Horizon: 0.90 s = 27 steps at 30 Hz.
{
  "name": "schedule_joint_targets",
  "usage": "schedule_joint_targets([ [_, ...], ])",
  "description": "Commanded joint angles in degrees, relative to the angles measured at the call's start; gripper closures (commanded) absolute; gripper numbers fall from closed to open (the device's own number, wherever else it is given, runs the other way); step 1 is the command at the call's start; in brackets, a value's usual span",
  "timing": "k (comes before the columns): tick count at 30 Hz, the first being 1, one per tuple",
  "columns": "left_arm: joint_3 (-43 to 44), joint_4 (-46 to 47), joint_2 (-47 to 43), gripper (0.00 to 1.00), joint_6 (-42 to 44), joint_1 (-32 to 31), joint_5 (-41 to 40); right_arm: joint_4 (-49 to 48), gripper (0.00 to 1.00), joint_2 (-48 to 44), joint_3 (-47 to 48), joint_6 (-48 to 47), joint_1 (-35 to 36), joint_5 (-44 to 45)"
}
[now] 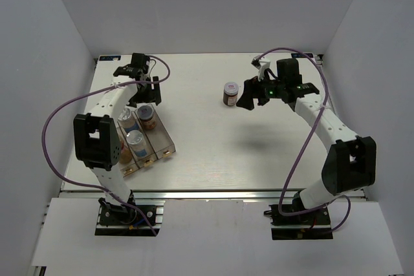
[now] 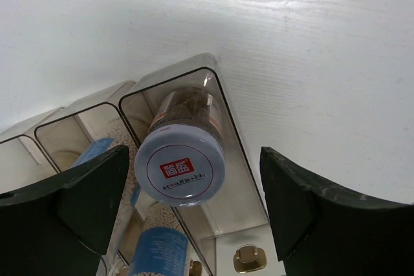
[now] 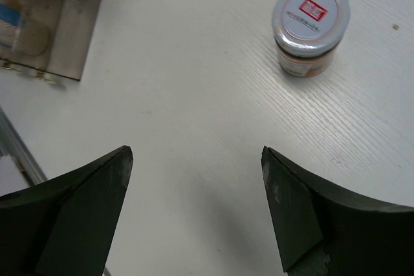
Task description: Organize the condiment bottles
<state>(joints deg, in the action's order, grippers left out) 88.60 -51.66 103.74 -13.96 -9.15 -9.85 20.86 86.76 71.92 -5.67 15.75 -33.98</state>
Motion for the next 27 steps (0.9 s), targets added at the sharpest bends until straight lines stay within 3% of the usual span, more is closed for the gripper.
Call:
schedule_joint_targets([
  [1, 4.4, -0.3, -3.6, 0.08, -0.3, -0.2, 1.1, -2.3, 0.14, 2.7, 2.1, -2.1, -0.3, 6.1],
  [12, 14.6, 2.7, -13.6, 0.02, -4.8, -0.3, 6.9, -6.1, 0.11, 19.8, 13.8, -2.8, 3.6, 15.3],
  [23, 7.9, 0.2, -28.0, 0.02, -7.6, -0.2, 4.7, -3.2, 0.11, 39.0, 33.2, -2.7, 6.0, 20.8],
  [27, 5.0, -1.0, -31.5, 0.02, -8.3, -0.3, 2.7, -2.7, 0.2, 40.5, 35.2, -4.0, 6.9, 23.2],
])
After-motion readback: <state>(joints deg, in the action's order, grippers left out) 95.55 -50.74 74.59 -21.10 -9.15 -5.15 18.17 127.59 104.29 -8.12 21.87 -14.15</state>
